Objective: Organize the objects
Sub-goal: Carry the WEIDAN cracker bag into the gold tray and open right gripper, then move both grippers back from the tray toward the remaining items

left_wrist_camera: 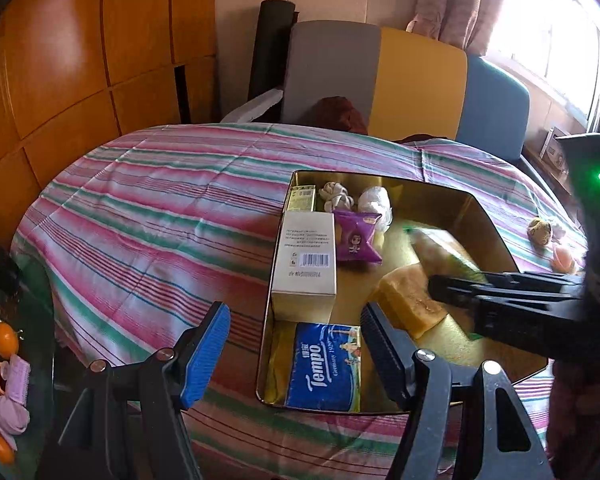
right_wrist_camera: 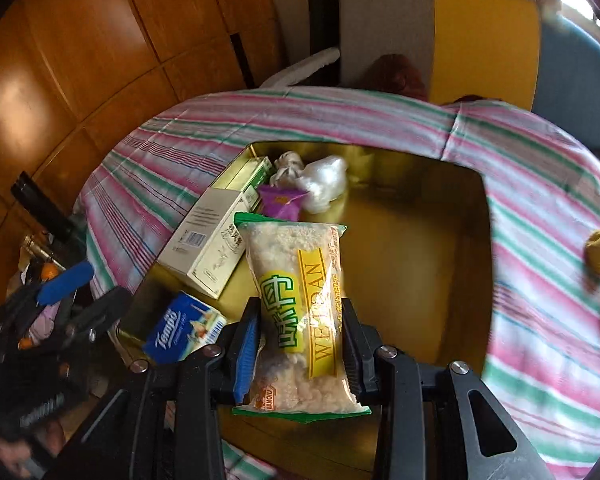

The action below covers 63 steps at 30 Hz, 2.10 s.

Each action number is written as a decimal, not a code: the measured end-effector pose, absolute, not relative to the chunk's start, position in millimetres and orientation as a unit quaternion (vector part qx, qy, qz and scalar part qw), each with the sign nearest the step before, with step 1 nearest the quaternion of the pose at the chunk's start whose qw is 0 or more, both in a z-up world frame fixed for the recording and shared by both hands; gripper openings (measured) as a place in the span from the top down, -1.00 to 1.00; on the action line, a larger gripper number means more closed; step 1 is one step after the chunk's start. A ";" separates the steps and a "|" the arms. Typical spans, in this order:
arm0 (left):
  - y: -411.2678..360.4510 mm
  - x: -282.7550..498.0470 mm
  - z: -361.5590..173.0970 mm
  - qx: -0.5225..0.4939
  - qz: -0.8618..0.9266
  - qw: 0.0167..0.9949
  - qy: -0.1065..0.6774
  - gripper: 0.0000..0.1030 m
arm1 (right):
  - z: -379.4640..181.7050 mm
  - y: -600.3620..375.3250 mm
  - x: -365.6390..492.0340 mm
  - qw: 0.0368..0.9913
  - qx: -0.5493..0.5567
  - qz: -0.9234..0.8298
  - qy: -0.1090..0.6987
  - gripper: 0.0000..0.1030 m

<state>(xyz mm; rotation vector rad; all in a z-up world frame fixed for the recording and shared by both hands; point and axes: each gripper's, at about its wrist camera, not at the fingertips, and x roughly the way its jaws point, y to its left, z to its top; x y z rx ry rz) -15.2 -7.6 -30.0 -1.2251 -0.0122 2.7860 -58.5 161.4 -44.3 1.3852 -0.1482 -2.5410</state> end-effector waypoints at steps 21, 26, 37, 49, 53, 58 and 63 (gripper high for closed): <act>-14.5 -14.8 -34.3 -0.407 0.912 0.042 -0.004 -0.33 | -70.8 128.3 -69.9 0.155 0.490 -0.854 -0.079 0.10; -13.0 -14.0 -33.0 -0.406 0.913 0.044 -0.001 -0.33 | -58.7 136.2 -63.6 0.152 0.471 -0.865 -0.079 0.03; -5.8 -12.1 -31.6 -0.406 0.912 0.051 0.008 -0.33 | -43.6 161.4 -50.6 0.122 0.444 -0.884 -0.080 -0.26; 8.3 -10.3 -24.3 -0.398 0.915 0.070 0.018 -0.33 | -27.9 222.6 -35.0 0.064 0.412 -0.906 -0.068 -0.56; 16.3 -9.9 -22.9 -0.397 0.914 0.077 0.027 -0.33 | -25.8 260.5 -30.7 0.028 0.410 -0.908 -0.079 -0.66; 26.8 -8.5 -22.2 -0.398 0.913 0.085 0.039 -0.33 | -23.4 308.0 -24.3 -0.019 0.408 -0.909 -0.084 -0.70; 42.7 -7.7 -17.6 -0.393 0.912 0.104 0.057 -0.33 | -19.4 357.0 -17.2 -0.063 0.406 -0.908 -0.083 -0.75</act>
